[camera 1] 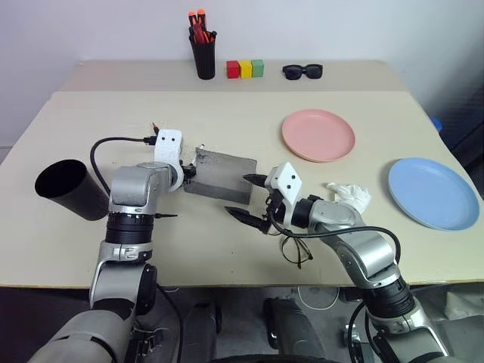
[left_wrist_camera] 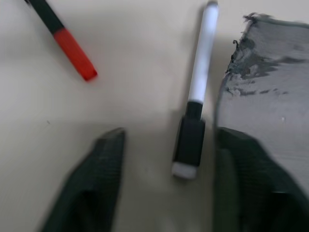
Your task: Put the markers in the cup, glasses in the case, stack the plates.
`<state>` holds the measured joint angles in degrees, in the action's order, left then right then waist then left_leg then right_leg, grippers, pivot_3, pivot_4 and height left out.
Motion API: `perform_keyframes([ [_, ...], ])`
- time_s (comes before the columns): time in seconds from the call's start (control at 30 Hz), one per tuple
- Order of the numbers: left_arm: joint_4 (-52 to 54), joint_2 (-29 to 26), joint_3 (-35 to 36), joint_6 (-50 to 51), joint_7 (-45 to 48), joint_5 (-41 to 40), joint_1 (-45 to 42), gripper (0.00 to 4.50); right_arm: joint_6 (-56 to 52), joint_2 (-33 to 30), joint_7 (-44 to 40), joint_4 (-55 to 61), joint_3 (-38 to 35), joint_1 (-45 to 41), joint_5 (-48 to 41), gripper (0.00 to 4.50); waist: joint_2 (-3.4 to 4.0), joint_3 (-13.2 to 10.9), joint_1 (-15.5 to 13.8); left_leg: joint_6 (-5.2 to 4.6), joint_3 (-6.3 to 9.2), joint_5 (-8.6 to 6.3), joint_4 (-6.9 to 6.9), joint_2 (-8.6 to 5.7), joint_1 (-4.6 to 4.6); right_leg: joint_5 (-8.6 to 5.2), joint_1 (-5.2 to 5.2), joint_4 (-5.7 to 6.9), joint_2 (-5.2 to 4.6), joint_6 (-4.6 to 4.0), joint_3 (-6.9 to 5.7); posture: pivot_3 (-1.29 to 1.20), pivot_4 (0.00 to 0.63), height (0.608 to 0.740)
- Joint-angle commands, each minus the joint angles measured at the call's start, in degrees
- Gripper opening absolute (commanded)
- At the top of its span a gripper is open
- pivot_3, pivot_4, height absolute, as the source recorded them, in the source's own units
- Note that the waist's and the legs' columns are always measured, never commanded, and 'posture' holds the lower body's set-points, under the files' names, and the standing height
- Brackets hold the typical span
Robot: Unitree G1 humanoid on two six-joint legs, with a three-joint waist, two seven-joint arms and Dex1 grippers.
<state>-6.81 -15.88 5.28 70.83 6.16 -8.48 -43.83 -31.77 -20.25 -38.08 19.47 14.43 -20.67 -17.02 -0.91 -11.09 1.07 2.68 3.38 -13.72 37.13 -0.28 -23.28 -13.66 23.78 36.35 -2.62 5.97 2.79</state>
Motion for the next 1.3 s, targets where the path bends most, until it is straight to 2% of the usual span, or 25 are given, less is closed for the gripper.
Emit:
perform_keyframes([
  [0.03, -0.2, -0.7, 0.3, -0.8, -0.6, 1.0, 0.1, 0.96, 1.1, 0.2, -0.1, 1.8, -0.3, -1.0, -0.1, 4.50, 0.00, 0.0, 0.0, 0.00, 0.00, 0.00, 0.00, 0.00, 0.00, 0.00, 0.00, 0.00, 0.00, 0.00, 0.00, 0.00, 0.150, 0.740],
  [0.1, -0.4, -0.7, 0.4, -1.1, -0.7, 1.0, 0.2, 0.03, 1.1, 0.2, -0.1, 1.8, -0.3, -1.1, -0.1, 4.50, 0.00, 0.0, 0.0, 0.00, 0.00, 0.00, 0.00, 0.00, 0.00, 0.00, 0.00, 0.00, 0.01, 0.00, 0.00, 0.00, 0.150, 0.740],
  [0.27, 0.6, -0.2, 0.7, -3.6, -0.7, 0.9, 0.4, 0.03, 0.9, 0.2, 0.0, 1.7, -0.5, -1.2, -0.2, 4.50, 0.00, 0.0, 0.0, 0.00, 0.00, 0.00, 0.00, 0.00, 0.00, 0.00, 0.00, 0.00, 0.00, 0.00, 0.00, 0.00, 0.150, 0.740],
  [0.5, 8.5, -2.4, -6.3, -12.1, 2.7, 2.7, 2.0, 0.03, 0.7, 0.1, 0.0, 1.9, -0.5, -1.2, -0.3, 4.50, 0.00, 0.0, -0.1, 0.02, 0.00, 0.01, 0.00, 0.00, -0.02, 0.00, 0.00, -0.01, -0.01, 0.00, 0.00, 0.00, 0.150, 0.740],
  [0.67, 11.1, -2.9, -8.3, -12.9, 3.6, 3.5, 3.3, 0.03, 0.3, 0.2, -0.2, 2.1, -0.5, -1.0, -0.6, 4.50, 0.00, 0.0, -0.2, 0.02, -0.01, 0.01, 0.00, 0.00, -0.02, 0.00, -0.01, -0.02, -0.02, 0.00, 0.01, 0.00, 0.150, 0.740],
  [0.9, 11.9, -2.5, -7.9, -11.1, 1.7, 4.7, 3.6, 3.45, 0.1, 0.1, -0.6, 2.0, -0.3, -1.1, -0.9, 4.50, 0.00, 0.0, -0.1, 0.02, 0.00, 0.01, -0.01, 0.00, -0.02, 0.00, 0.00, -0.01, 0.00, 0.00, 0.00, 0.00, 0.150, 0.740],
  [1.17, 18.2, -2.3, -9.6, -15.3, 5.3, 3.8, 5.2, 3.45, -0.2, -0.3, -1.4, 2.5, -0.4, -0.7, -1.1, 4.50, 0.00, 0.0, -0.2, 0.02, -0.01, 0.01, -0.01, 0.00, -0.03, 0.00, -0.01, -0.03, -0.02, 0.00, 0.00, 0.00, 0.150, 0.740],
  [1.3, 16.1, -1.0, -3.3, -9.7, -0.7, 5.9, 5.8, 3.45, -0.4, -0.5, -1.6, 2.7, -0.6, -0.7, -1.1, 4.50, 0.00, 0.0, 0.0, 0.02, 0.00, 0.01, -0.01, 0.01, -0.01, 0.00, 0.00, -0.02, 0.00, 0.00, 0.00, 0.00, 0.150, 0.740],
])
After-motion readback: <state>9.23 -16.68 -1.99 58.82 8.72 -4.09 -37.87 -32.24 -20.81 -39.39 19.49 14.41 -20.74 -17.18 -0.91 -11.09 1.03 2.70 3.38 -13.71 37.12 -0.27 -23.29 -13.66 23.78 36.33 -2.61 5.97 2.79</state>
